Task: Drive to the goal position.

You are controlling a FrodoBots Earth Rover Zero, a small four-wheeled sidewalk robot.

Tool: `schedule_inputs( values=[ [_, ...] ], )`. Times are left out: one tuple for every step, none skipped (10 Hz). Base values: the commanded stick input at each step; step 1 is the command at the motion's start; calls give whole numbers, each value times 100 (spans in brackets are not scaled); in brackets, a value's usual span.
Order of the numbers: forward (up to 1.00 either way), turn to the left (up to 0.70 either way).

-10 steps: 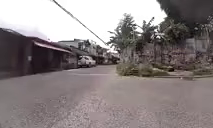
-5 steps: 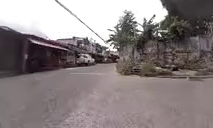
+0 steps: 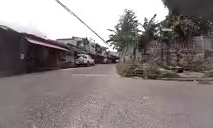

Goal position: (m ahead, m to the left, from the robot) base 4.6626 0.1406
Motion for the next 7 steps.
schedule_inputs(
  values=[
    [70, 0],
    [70, 0],
    [70, 0],
    [70, 0],
    [70, 0],
    [70, 0],
    [70, 0]
  ],
)
